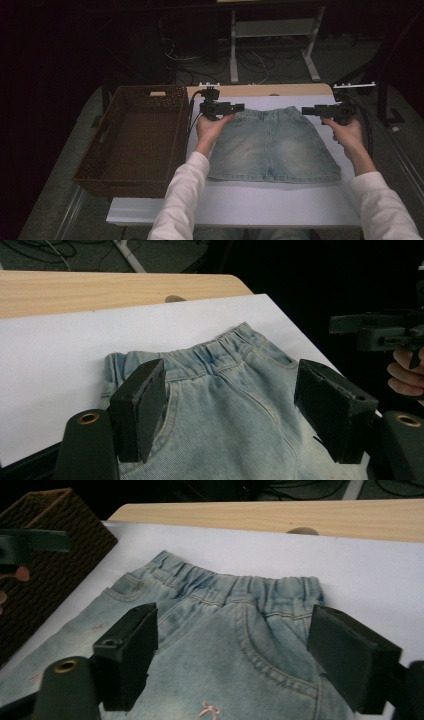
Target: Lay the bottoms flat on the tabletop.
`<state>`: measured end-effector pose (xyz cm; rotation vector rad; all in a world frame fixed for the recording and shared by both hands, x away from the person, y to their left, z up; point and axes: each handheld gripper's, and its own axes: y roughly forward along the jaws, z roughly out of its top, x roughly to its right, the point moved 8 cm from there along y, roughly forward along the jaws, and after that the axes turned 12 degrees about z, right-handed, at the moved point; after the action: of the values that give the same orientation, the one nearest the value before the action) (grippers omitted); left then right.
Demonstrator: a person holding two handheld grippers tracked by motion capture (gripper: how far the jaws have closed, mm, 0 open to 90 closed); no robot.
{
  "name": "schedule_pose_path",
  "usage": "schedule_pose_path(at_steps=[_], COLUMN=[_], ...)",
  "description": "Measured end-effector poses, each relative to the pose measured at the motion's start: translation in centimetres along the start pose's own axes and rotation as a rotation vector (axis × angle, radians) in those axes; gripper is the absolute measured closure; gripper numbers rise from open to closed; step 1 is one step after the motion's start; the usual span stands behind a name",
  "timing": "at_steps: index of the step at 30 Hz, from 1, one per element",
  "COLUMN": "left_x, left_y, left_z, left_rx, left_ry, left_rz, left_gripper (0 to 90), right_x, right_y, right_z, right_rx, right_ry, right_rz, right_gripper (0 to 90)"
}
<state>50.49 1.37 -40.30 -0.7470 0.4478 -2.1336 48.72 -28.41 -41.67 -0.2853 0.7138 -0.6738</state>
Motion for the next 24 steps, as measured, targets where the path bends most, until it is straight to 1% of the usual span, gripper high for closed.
schedule_pose_path(at_steps=[3, 7, 11, 13, 17, 18, 20, 24], left_x=[0.2, 0.6, 0.9, 1.1, 1.7, 2.0, 2.5, 3.2], left_y=[-0.5, -1.3, -1.9, -2.2, -2.6, -2.7, -3.0, -3.3], left_z=[-0.1, 0.0, -0.1, -0.3, -1.0, -1.2, -1.7, -2.8], left_rx=[0.004, 0.015, 0.017, 0.014, -0.001, -0.007, -0.007, -0.026], left_ry=[0.012, 0.015, 0.023, 0.023, 0.044, 0.054, 0.071, 0.091], left_rz=[-0.003, -0.011, -0.017, -0.022, -0.035, -0.04, -0.052, -0.078], left_gripper=[28.1, 27.9, 26.2, 24.5, 21.8, 21.5, 21.4, 18.9], right_x=[-0.8, -1.8, -2.6, -3.0, -3.8, -4.0, -4.4, -5.3], right_y=[-0.1, -0.3, -0.6, -0.8, -1.0, -1.1, -1.0, -0.8], right_z=[-0.1, -0.2, -0.5, -0.8, -1.6, -1.9, -2.6, -4.0], right_rx=[-0.001, 0.006, 0.016, 0.019, 0.026, 0.023, -0.001, -0.044], right_ry=[-0.012, -0.024, -0.032, -0.039, -0.044, -0.046, -0.048, -0.078], right_rz=[0.015, 0.038, 0.059, 0.068, 0.085, 0.084, 0.08, 0.086], right_gripper=[18.8, 17.7, 14.2, 13.7, 10.4, 7.6, 2.9, 1.6])
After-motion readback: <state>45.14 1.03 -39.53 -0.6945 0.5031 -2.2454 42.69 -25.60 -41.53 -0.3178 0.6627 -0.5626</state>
